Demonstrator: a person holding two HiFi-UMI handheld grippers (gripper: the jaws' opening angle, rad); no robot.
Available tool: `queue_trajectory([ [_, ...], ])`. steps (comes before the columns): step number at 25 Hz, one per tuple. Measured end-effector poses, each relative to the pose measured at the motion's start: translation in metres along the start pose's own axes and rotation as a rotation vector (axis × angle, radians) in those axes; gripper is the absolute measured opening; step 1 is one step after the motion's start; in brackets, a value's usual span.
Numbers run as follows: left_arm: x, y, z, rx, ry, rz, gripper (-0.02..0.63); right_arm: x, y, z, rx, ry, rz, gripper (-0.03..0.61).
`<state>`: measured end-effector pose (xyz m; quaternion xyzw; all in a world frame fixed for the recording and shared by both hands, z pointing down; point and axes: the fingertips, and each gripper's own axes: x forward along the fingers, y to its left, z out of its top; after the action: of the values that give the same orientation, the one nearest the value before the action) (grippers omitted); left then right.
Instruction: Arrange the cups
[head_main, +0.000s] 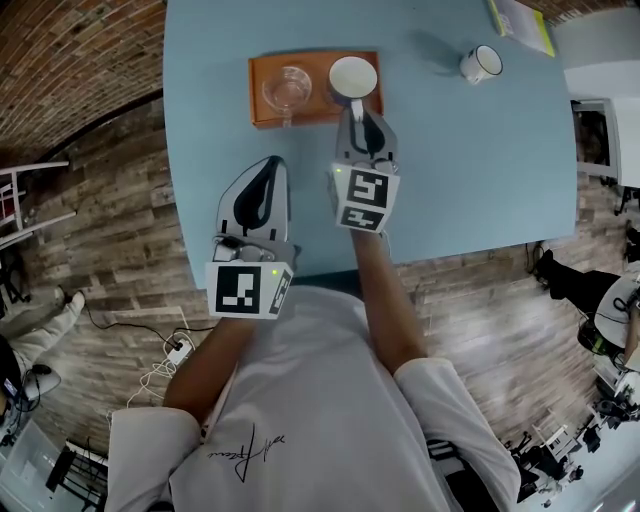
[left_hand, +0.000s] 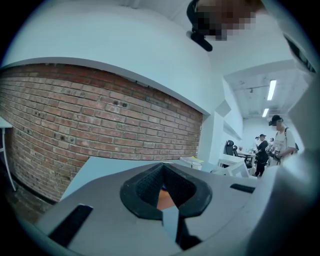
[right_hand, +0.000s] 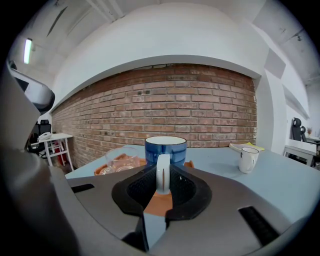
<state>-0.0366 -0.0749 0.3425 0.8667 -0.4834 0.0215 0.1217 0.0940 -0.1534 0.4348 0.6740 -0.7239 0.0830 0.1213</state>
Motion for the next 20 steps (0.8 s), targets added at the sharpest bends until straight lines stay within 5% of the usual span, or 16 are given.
queue_trajectory([
  [20,-0.0015,0.0080,-0.0039,-0.002,0.008,0.006,0.009,-0.0023,0.0022,-0.0086,0.030,-0.026,-0.040,0.066],
])
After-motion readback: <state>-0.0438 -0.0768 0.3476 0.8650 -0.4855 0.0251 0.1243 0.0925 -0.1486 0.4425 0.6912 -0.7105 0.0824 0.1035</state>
